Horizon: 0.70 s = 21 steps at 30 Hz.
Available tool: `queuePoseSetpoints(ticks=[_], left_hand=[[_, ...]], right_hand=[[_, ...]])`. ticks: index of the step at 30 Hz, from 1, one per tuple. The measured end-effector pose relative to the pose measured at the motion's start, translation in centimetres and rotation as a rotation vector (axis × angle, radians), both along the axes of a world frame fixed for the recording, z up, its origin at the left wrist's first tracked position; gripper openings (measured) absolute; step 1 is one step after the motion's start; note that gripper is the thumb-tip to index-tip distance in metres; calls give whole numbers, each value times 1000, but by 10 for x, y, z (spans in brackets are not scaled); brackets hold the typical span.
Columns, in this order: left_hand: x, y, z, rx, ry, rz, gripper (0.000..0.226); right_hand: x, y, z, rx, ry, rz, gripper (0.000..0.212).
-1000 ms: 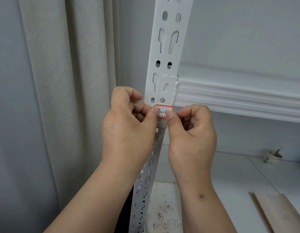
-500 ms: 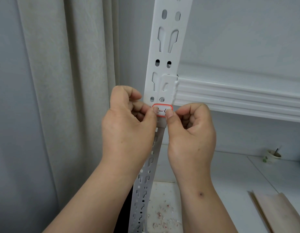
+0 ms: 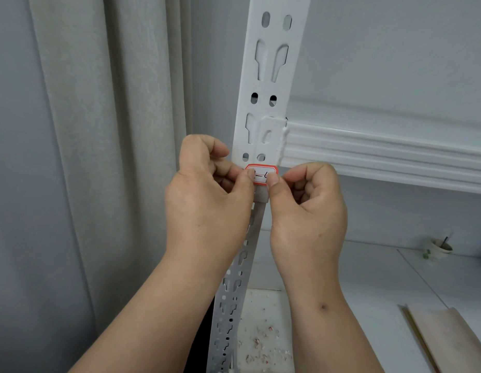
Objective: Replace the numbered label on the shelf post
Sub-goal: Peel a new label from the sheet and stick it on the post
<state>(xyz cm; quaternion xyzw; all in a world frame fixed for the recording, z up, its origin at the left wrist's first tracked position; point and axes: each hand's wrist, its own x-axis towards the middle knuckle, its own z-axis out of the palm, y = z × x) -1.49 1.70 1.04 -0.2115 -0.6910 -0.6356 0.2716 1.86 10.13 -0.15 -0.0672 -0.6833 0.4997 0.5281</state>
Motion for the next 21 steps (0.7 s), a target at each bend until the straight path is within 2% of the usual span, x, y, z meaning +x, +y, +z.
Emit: queuePoseSetpoints(ticks=[21], left_hand=[[-3,0,-6,-7,92,18,46]], right_hand=[[-1,0,0,-19,-23,-24,24]])
